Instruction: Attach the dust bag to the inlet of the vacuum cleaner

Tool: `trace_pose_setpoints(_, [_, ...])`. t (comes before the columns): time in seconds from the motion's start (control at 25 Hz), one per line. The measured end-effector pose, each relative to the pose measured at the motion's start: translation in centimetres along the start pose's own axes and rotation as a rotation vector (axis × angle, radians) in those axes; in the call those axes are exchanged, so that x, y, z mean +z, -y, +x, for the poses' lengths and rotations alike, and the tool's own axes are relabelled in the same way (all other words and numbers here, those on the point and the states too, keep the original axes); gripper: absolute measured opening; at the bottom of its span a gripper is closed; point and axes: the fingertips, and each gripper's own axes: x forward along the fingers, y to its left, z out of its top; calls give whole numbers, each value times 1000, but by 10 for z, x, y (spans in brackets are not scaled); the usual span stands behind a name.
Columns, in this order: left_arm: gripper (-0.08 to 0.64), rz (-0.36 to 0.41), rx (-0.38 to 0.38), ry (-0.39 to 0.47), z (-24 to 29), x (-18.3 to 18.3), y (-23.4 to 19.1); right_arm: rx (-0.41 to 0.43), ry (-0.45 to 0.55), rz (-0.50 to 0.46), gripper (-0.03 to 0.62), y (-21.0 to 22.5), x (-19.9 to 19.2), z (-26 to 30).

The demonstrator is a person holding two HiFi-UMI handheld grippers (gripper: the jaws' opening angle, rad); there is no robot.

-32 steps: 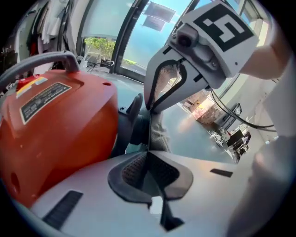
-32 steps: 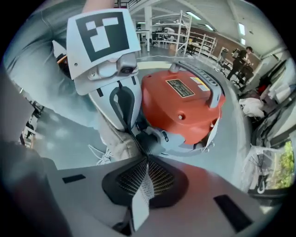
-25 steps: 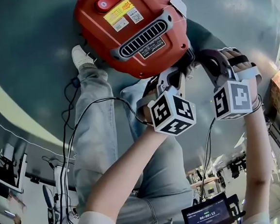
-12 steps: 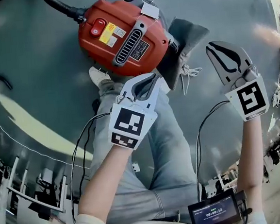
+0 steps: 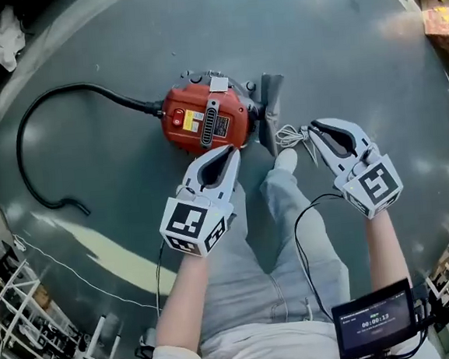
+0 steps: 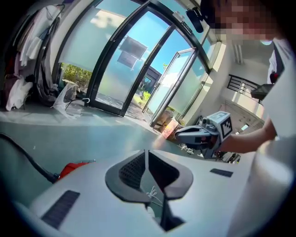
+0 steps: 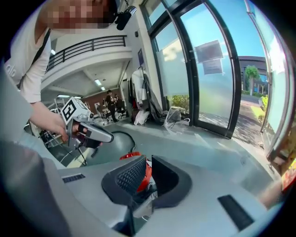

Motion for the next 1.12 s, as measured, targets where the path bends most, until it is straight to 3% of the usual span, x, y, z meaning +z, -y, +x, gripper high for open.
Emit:
trace_pose_setpoints(0.32, [12, 221, -105, 62, -75, 127, 130, -61, 241, 82, 21, -33, 137, -130])
trace_pose_setpoints(0.52, [12, 373, -168, 162, -138, 222, 221, -116, 432, 33, 21, -55, 250, -225])
trace_pose_setpoints(0.64, [12, 337, -251, 250, -161, 261, 262, -82, 578, 32, 21, -71, 302, -269])
trace_pose_setpoints(0.76, [16, 225, -398, 326, -165, 285, 287, -24, 681, 34, 24, -76, 328, -288])
trace_pose_setpoints(0.84, [68, 162, -492, 377, -170, 299, 304, 17, 731, 63, 67, -76, 336, -299])
trace_pose_setpoints(0.96, [89, 189, -582, 402, -197, 302, 320, 58, 769, 106, 67, -106, 342, -306])
trace_pose_setpoints(1.12, [89, 200, -658, 379, -224, 309, 325, 12, 783, 125, 67, -139, 358, -306])
